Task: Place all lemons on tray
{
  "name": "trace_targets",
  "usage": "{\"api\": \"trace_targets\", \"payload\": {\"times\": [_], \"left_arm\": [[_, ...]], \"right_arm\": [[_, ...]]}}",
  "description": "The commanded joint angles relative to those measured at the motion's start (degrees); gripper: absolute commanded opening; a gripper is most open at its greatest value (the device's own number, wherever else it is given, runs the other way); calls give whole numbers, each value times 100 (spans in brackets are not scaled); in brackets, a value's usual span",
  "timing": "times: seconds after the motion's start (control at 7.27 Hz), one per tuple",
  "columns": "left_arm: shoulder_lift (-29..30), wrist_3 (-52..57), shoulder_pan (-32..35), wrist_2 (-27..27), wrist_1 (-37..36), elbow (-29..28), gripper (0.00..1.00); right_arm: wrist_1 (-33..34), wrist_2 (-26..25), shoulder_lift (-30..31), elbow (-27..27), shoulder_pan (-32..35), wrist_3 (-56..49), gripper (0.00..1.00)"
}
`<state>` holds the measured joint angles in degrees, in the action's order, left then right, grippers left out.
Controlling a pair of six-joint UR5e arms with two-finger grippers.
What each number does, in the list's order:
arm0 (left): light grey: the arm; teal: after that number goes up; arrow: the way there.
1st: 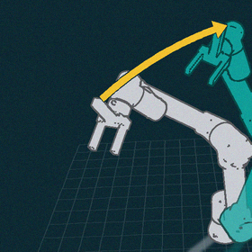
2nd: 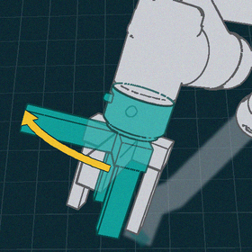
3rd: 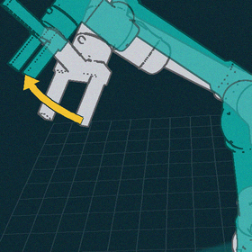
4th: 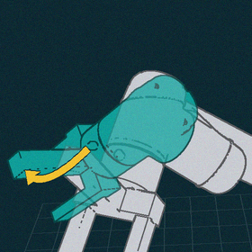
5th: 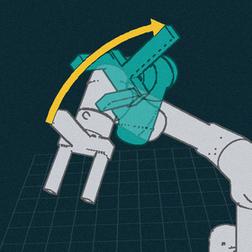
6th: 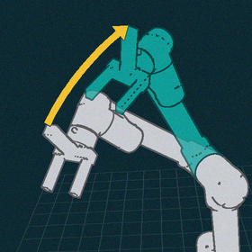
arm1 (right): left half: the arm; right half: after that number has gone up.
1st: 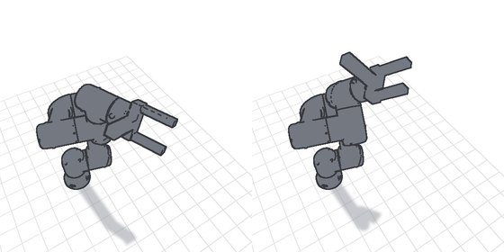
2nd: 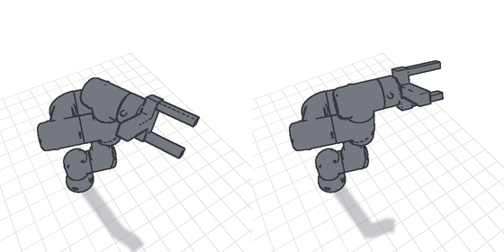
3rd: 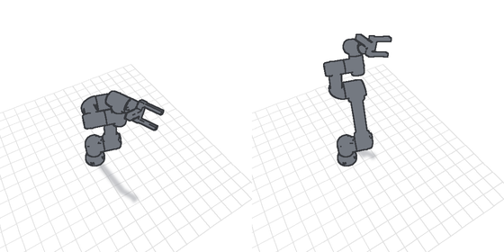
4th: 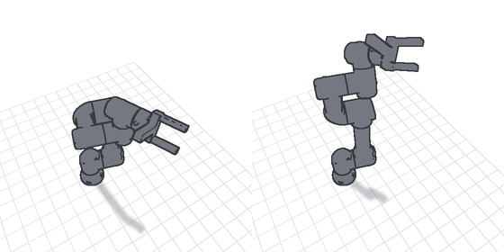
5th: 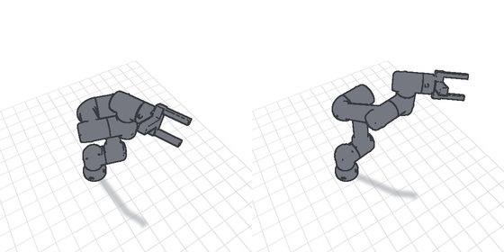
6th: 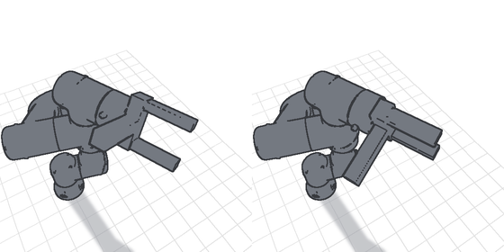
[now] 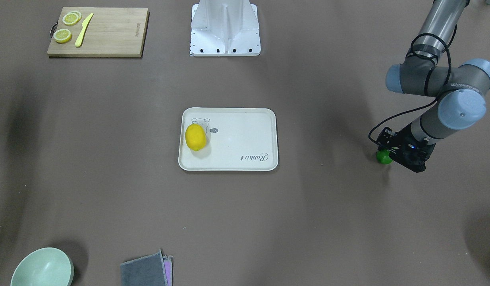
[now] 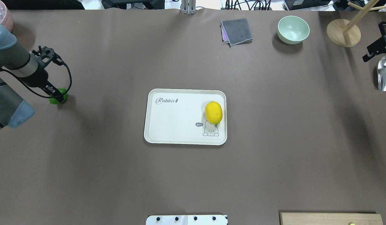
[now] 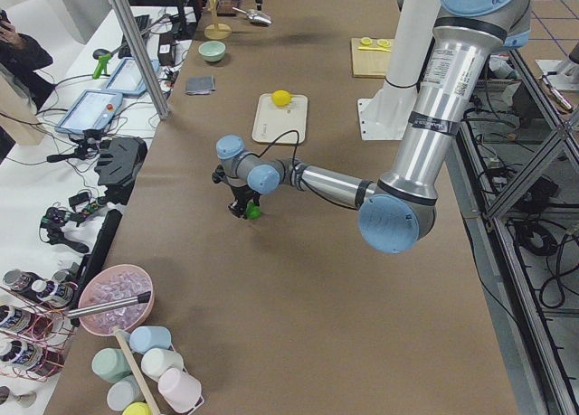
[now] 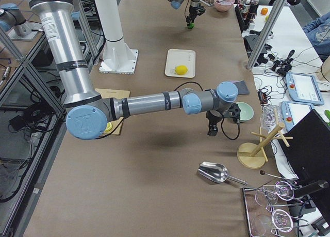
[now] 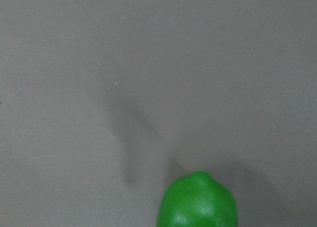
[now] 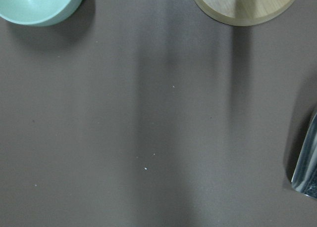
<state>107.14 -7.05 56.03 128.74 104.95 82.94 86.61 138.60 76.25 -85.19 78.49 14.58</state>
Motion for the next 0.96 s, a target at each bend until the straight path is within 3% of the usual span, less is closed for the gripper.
{"api": "trace_targets", "payload": {"times": [0.0, 0.28, 0.41, 0.69, 0.83], "left_arm": [[9, -200, 171, 422, -53, 11, 0], [244, -218, 645, 1088, -848, 334, 0], [464, -470, 629, 1100, -1392, 737, 0], [973, -1847, 437, 1127, -1433, 960, 0], [1263, -2244, 9, 1075, -1424, 960, 0]], "right_arm": [[-30, -254, 677, -653, 0, -96, 100], [-4, -517, 979, -815, 288, -803, 100], [5, -605, 1180, -823, 559, -1130, 100], [-4, -859, 1829, -1277, 755, -1300, 100], [5, -896, 1937, -1359, 834, -1309, 100]]}}
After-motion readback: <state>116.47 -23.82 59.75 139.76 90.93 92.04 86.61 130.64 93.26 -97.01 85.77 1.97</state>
